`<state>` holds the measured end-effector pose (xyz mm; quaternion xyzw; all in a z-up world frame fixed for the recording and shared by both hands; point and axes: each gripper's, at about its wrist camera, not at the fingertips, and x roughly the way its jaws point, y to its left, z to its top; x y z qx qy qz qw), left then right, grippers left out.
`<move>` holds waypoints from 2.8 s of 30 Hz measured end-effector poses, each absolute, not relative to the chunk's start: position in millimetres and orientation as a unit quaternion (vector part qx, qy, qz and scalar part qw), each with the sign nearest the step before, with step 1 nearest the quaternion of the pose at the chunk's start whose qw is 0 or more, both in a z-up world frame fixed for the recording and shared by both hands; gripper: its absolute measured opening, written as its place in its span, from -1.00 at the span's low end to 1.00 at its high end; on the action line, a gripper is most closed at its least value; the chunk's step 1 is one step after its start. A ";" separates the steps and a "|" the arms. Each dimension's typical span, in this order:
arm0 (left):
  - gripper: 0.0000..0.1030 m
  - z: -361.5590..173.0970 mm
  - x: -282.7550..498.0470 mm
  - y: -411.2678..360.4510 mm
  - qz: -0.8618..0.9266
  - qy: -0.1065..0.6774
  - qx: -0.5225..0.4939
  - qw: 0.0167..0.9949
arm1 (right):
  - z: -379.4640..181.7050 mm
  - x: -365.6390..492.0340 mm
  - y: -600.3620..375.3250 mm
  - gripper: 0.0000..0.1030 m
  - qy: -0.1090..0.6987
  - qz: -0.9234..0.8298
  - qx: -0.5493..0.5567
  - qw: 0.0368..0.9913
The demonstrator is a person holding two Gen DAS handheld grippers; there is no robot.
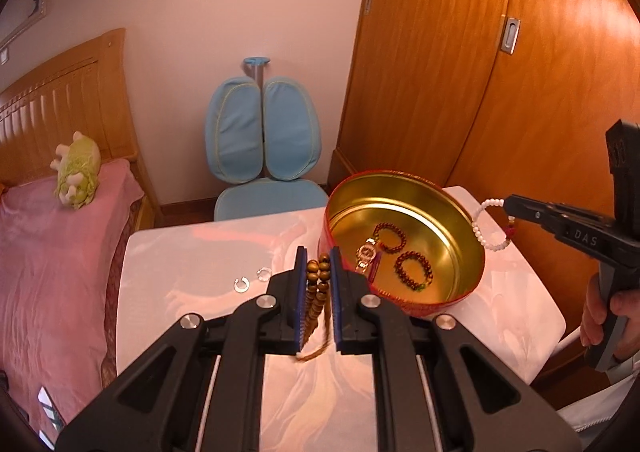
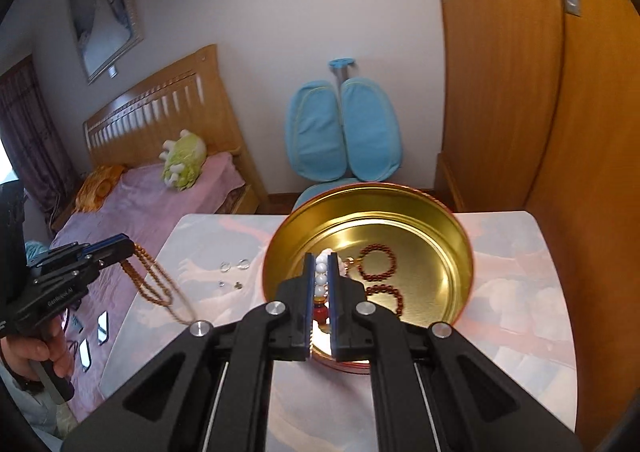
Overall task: Organize jewelry
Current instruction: 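Carry the necklace over the tin with the left tool while the right carries the pearl bracelet, then release the necklace into the tin with the left tool while the right releases the pearl bracelet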
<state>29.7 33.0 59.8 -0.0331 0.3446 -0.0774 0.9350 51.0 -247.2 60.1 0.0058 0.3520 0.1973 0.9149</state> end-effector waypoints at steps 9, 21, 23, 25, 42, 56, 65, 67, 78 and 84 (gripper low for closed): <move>-0.79 73.2 63.5 0.6 -0.134 0.342 -0.028 0.930 | 61.7 59.2 -269.8 -0.86 0.349 0.170 0.018 0.921; -0.79 73.1 121.1 -48.3 -0.223 0.356 0.022 0.907 | 49.8 98.2 -287.9 -0.86 0.402 0.145 0.047 0.903; -0.79 68.0 132.0 -54.8 -0.230 0.366 0.025 0.901 | 45.3 107.4 -289.3 -0.86 0.414 0.141 0.050 0.898; -0.79 61.0 144.0 -59.5 -0.241 0.378 0.016 0.894 | 40.3 117.0 -289.1 -0.86 0.426 0.138 0.048 0.893; -0.78 3.9 196.7 -77.7 -0.228 0.448 0.055 0.863 | 1.1 159.1 -261.8 -0.86 0.496 0.158 0.006 0.854; -0.78 -61.1 201.7 -99.2 -0.237 0.549 0.149 0.787 | -60.2 183.6 -246.8 -0.86 0.589 0.163 -0.033 0.791; -0.78 -76.9 201.3 -102.1 -0.232 0.565 0.161 0.775 | -70.0 191.3 -257.0 -0.86 0.603 0.147 -0.025 0.783; -0.78 -78.5 201.4 -102.7 -0.231 0.566 0.164 0.774 | -70.3 190.5 -257.5 -0.86 0.604 0.146 -0.023 0.783; 0.49 -76.5 192.3 -117.7 -0.206 0.526 0.225 0.794 | -55.1 187.5 -247.4 0.54 0.561 0.129 -0.038 0.817; 0.49 -78.4 184.8 -122.7 -0.212 0.527 0.237 0.788 | -53.8 185.1 -244.1 0.54 0.553 0.130 -0.051 0.821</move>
